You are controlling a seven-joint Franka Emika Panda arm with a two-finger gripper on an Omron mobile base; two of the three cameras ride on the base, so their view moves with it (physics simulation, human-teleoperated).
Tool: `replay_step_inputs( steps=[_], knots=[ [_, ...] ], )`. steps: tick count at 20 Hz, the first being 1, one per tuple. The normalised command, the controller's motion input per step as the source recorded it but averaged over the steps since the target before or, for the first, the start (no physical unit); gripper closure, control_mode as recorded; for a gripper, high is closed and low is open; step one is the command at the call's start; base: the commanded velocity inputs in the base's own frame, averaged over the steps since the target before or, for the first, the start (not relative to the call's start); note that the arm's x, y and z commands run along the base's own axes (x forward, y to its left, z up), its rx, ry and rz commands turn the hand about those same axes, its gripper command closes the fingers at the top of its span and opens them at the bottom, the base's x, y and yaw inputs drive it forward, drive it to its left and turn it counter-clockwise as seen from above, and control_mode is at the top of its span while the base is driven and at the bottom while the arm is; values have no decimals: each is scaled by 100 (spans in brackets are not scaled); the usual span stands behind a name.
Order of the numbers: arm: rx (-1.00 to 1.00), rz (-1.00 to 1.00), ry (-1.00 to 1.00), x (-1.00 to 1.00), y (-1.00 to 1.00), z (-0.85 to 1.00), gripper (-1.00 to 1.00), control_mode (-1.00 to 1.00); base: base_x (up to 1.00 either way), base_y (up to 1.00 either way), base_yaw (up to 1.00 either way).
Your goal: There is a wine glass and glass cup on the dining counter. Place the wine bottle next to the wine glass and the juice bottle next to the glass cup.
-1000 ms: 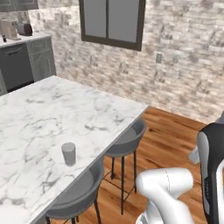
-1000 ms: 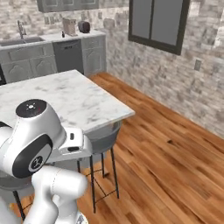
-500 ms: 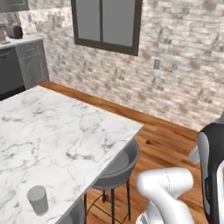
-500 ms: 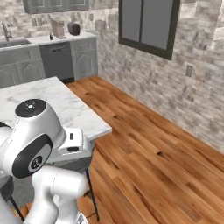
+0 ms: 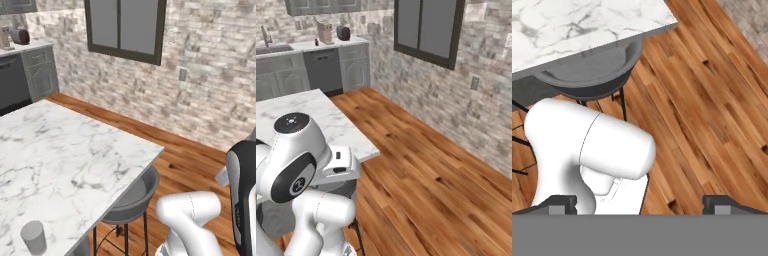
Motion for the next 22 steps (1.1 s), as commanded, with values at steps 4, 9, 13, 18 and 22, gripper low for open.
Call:
replay_step_inputs(
  steps=[4,9,13,18,22],
  knots=[
    [0,0,0,0,0,0,-100,100,90,-32,9],
    [0,0,0,0,0,0,-100,100,83,-32,16],
    [0,0,0,0,0,0,-100,100,73,-40,15],
    [0,0,0,0,0,0,-100,100,45,-51,9],
    [0,0,0,0,0,0,-100,100,26,-68,1]
  ],
)
